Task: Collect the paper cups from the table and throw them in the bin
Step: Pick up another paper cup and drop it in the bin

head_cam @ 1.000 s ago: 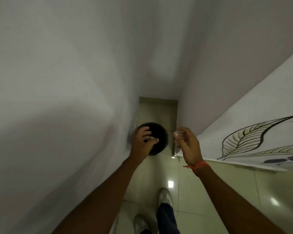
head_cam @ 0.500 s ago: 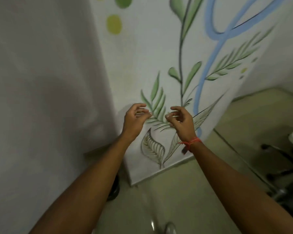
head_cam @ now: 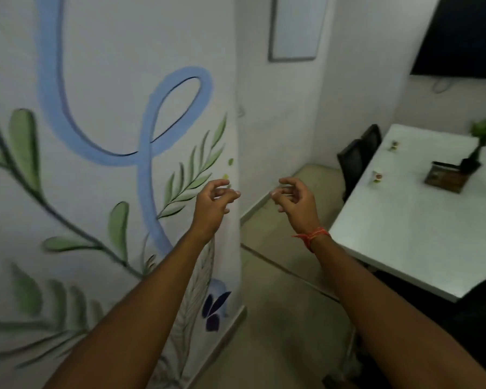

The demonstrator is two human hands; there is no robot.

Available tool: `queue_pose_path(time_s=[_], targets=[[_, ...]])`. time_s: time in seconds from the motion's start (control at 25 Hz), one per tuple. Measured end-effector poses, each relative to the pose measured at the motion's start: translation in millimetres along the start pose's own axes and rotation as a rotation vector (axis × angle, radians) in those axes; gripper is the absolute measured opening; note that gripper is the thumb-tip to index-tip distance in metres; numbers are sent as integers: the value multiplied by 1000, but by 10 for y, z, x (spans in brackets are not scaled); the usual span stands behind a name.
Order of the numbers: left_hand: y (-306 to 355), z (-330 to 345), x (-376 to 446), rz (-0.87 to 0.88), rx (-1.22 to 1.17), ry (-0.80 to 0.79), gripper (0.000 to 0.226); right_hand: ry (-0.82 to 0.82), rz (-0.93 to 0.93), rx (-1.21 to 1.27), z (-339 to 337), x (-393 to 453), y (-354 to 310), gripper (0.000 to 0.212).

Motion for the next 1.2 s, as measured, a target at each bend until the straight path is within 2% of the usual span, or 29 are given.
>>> queue_pose_path(time_s=[0.16, 0.48, 0.6, 0.8, 1.08, 1.2], targets=[[41, 993, 838, 16, -60, -118, 40, 126, -2, -44, -854, 694, 165, 39], [-360, 2545, 2820, 68, -25, -316, 41, 338, 25, -217, -1915, 2288, 964, 38], [-438, 3140, 3578, 79, 0, -388, 34, 441, 45, -288, -2324, 2868, 1185, 36], [-704, 4313, 4474, 40, 65, -516, 32, 567, 129, -347, -3111, 3629, 1686, 37], [-1730, 6191, 5539, -60, 237, -619, 43, 613, 416, -433, -4612, 4985, 3208, 45], [-2144, 6840, 5867, -159, 301, -641, 46, 526, 611, -619, -5190, 5490, 3835, 53]])
Point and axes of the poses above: each hand's wrist, its own x-axis towards the middle knuckle, its own z-axis out of the palm, y = z × x, the point moved 5 cm from there along x, towards the middle knuckle, and after that the axes turned 8 degrees about x, right-handed, at the moved point
